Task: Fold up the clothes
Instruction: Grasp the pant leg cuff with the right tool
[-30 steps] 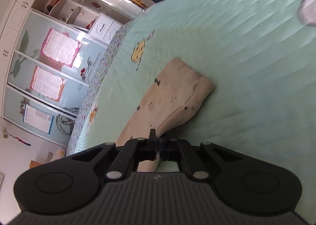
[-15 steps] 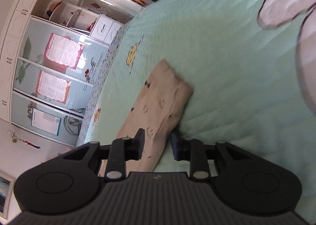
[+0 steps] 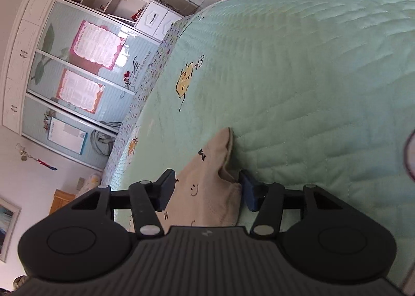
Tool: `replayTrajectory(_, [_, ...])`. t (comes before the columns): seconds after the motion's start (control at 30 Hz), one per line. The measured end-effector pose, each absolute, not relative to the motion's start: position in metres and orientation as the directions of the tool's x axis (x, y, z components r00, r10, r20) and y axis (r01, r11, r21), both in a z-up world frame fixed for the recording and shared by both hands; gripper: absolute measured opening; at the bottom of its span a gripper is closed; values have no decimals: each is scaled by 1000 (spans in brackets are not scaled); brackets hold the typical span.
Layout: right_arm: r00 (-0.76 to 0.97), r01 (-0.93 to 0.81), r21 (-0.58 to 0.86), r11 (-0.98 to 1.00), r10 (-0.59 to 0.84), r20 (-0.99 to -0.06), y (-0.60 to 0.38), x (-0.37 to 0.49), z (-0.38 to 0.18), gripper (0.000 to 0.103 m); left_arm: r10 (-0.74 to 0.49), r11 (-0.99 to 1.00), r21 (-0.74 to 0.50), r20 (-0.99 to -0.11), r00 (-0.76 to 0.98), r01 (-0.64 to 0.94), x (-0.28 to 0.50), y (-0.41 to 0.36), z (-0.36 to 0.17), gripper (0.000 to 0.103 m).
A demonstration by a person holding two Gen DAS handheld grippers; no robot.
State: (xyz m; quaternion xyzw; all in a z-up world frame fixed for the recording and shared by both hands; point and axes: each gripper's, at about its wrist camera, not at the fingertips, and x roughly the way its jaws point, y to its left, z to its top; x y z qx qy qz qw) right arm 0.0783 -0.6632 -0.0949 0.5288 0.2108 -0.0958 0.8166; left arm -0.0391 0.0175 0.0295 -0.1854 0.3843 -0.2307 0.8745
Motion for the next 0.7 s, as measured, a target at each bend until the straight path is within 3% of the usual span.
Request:
replayTrajectory(0.17, [917, 326, 848, 418, 80, -391, -684, 46, -100, 55, -535, 834, -487, -598, 597, 259, -39, 14, 30, 99])
replayTrajectory(0.3, [894, 306, 810, 501, 142, -426, -680, 76, -97, 63, -510, 847, -472, -598, 618, 243, -40, 19, 34, 99])
replayTrajectory(0.4, [881, 274, 794, 543, 190, -434, -673, 97, -96, 63, -492, 857, -461, -597, 633, 231, -41, 22, 37, 99])
replayTrajectory(0.43, [877, 263, 791, 553, 205, -435, -670, 103, -95, 57, -486, 860, -457, -597, 638, 227, -41, 23, 38, 99])
replayTrajectory(0.5, [849, 269, 767, 583, 233, -475, -664, 108, -97, 6, -473, 866, -450, -597, 648, 219, -42, 25, 40, 99])
replayTrajectory(0.57, [834, 279, 709, 648, 202, -513, -654, 107, -96, 5, -461, 872, -442, -596, 658, 210, -43, 27, 42, 99])
replayTrajectory(0.7, [865, 317, 722, 615, 125, -486, -662, 80, -98, 5, -387, 902, -400, -578, 718, 164, -32, 60, 49, 99])
